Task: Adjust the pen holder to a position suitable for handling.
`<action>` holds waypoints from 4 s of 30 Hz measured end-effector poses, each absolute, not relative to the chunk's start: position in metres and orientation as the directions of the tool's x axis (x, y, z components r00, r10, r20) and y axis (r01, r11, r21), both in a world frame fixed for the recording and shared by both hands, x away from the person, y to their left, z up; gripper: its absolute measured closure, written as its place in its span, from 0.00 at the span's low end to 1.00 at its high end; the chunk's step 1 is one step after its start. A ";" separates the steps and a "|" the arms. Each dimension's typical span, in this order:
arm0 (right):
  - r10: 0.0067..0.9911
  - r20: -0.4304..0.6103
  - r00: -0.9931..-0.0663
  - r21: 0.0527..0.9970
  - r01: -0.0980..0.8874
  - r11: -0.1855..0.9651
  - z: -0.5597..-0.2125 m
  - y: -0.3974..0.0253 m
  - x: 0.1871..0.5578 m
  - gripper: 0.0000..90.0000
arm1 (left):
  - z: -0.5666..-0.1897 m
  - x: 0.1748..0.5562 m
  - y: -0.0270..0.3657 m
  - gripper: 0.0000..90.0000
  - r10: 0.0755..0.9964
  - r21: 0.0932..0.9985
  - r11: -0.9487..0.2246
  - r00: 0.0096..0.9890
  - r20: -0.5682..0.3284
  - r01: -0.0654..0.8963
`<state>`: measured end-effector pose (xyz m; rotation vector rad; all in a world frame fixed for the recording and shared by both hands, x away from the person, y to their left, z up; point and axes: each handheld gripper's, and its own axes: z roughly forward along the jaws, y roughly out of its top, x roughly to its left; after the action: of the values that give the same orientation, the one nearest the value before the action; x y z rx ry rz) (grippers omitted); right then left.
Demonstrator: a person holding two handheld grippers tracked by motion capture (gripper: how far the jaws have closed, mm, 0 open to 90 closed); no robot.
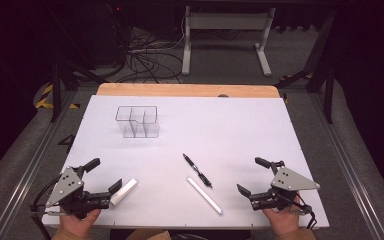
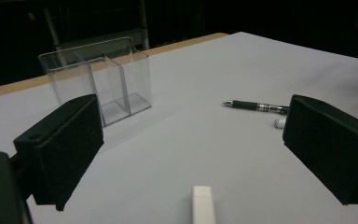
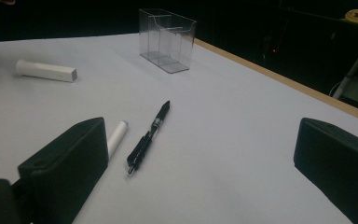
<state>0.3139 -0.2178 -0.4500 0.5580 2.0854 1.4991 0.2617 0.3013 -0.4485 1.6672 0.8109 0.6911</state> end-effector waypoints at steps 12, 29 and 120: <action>0.589 -0.163 -0.791 0.951 0.033 0.308 -0.449 -0.218 0.314 0.06 | -0.447 0.261 0.300 0.09 0.801 0.972 -0.173 0.598 0.044 0.159; 0.583 -0.158 -0.797 0.952 0.033 0.303 -0.446 -0.217 0.315 0.05 | -0.443 0.263 0.299 0.10 0.797 0.967 -0.196 0.601 0.061 0.162; 0.572 -0.073 -0.817 0.946 0.126 0.300 -0.466 -0.225 0.309 0.06 | -0.370 0.429 0.298 0.37 0.696 0.814 -0.468 0.711 0.100 0.345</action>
<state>0.3090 -0.2254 -0.4659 0.6240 2.1760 1.5285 0.4287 0.2977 -0.3695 2.0894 0.7906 0.5413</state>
